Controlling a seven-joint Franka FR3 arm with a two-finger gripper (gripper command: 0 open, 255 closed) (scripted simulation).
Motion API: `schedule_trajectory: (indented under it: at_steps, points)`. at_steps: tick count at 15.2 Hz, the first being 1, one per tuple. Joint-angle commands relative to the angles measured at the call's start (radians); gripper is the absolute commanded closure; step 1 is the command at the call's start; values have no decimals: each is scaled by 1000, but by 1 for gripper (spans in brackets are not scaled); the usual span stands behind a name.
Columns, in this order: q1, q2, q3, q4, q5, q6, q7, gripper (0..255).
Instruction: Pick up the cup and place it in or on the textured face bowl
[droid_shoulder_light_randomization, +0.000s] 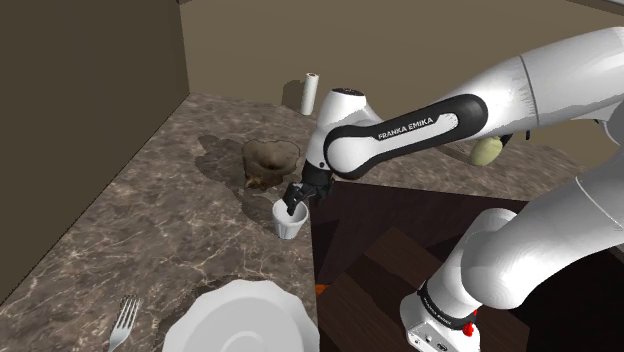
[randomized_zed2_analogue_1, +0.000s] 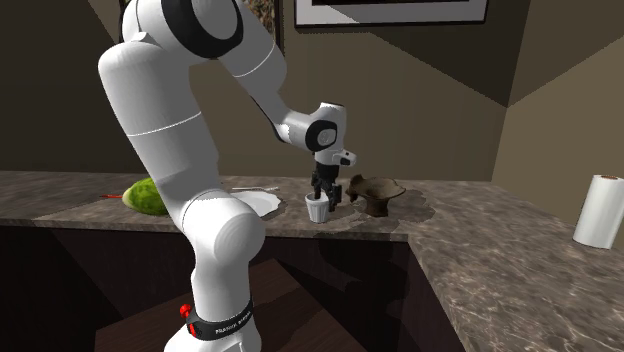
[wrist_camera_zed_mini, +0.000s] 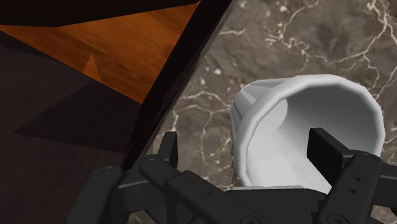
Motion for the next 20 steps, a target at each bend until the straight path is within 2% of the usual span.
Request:
schedule_trajectory:
  at_steps: [1, 5, 6, 15, 20]
  points:
    - [0, 1, 0, -1, 0, 3, 0, 0]
    - [0, 1, 0, -1, 0, 3, 0, 0]
    - [0, 1, 0, -1, 0, 3, 0, 255]
    - [0, 1, 0, -1, 0, 3, 0, 255]
    - [-3, -44, -4, 32, -8, -75, 10, 255]
